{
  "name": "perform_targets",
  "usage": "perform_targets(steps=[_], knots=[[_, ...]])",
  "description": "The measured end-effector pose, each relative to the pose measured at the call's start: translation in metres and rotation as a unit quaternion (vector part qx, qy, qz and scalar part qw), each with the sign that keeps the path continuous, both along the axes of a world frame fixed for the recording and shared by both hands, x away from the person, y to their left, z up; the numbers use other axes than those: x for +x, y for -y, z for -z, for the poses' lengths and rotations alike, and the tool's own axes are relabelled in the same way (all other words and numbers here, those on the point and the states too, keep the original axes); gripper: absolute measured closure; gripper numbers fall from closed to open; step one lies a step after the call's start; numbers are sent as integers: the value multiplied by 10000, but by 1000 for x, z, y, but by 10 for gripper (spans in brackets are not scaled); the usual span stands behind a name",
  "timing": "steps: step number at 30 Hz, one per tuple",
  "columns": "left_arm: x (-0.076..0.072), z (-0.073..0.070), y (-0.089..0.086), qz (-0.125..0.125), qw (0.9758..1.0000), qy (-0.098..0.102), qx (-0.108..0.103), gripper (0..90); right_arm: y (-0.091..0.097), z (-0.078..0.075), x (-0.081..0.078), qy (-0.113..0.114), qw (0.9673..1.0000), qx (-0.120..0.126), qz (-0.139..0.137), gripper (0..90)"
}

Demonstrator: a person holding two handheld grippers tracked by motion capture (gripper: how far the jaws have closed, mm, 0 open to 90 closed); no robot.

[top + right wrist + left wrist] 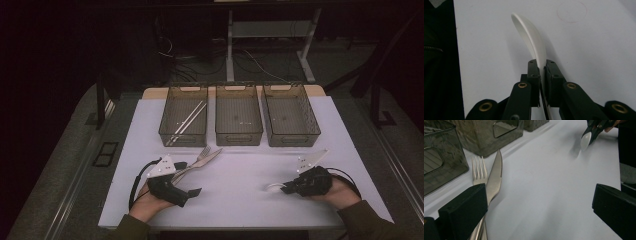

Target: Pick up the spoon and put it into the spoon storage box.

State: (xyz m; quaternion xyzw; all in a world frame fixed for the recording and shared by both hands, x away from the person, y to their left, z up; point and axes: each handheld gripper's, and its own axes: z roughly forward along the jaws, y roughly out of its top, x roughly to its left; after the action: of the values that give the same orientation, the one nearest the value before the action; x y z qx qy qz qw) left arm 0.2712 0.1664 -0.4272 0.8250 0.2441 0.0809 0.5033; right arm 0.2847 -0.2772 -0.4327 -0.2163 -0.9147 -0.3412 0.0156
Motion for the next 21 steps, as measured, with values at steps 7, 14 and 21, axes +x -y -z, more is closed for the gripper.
perform_targets(steps=[7, 14, 21], knots=[[0, 0, -1, -8, 10000, -24, 18, 0, 1, -4, 2, 65, 9999, 91, 84, 829], [0, -1, 0, -7, 10000, -27, 2, 0, 1, -6, 5, 79, 9997, 125, 202, 828], [0, 0, 0, -21, 10000, -49, -24, 0, 1, -13, 10, 72, 9988, 230, 428, 829]])
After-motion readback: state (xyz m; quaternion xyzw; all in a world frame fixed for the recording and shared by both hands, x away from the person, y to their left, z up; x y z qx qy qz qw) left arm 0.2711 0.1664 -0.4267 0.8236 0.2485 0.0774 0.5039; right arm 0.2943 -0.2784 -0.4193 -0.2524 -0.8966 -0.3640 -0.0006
